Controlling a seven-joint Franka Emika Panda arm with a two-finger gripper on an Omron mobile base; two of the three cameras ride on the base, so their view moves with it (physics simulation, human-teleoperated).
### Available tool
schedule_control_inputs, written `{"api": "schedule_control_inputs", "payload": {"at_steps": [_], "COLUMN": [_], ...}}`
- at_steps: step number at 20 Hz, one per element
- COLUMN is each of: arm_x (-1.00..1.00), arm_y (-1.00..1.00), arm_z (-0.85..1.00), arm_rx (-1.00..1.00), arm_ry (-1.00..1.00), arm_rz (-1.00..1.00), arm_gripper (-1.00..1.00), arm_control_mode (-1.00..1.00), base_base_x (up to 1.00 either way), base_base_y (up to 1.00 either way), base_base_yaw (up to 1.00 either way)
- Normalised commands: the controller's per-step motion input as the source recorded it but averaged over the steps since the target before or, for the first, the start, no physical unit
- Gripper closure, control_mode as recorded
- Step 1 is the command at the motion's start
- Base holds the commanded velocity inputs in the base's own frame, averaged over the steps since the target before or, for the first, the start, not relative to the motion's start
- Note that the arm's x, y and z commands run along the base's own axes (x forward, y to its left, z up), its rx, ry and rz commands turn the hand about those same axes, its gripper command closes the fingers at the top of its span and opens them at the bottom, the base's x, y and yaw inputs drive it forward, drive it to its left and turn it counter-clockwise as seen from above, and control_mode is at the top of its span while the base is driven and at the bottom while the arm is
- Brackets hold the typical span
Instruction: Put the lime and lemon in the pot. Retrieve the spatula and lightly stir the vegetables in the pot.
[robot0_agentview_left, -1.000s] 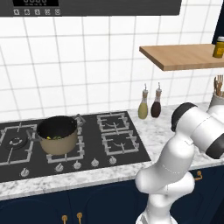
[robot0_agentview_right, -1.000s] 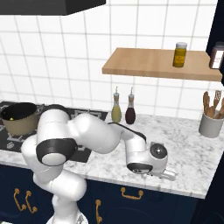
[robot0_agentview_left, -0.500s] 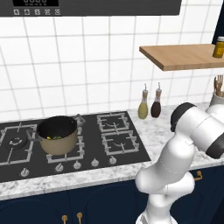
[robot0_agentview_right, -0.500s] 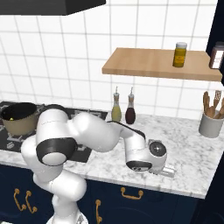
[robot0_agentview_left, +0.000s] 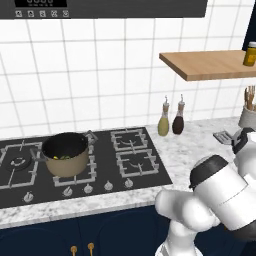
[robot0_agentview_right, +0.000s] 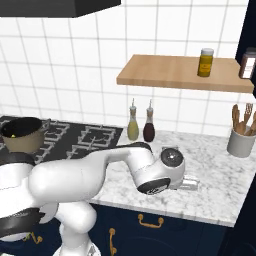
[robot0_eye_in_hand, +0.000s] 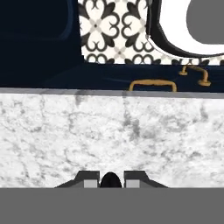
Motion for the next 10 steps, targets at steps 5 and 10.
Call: {"api": "schedule_control_inputs", "payload": {"at_steps": [5, 10], "arm_x": [-0.05, -0.01], "arm_y": [0.52, 0.43], "arm_z": [1.0, 1.0], "arm_rx": [-0.16, -0.29], "arm_ry": [0.13, 0.16], "arm_rz": [0.27, 0.42], "arm_gripper": [1.0, 1.0], "arm_control_mode": [-1.0, -1.0], "base_base_x": [0.0, 0.0], "base_base_y": [0.0, 0.0], "base_base_yaw": [0.0, 0.0]}}
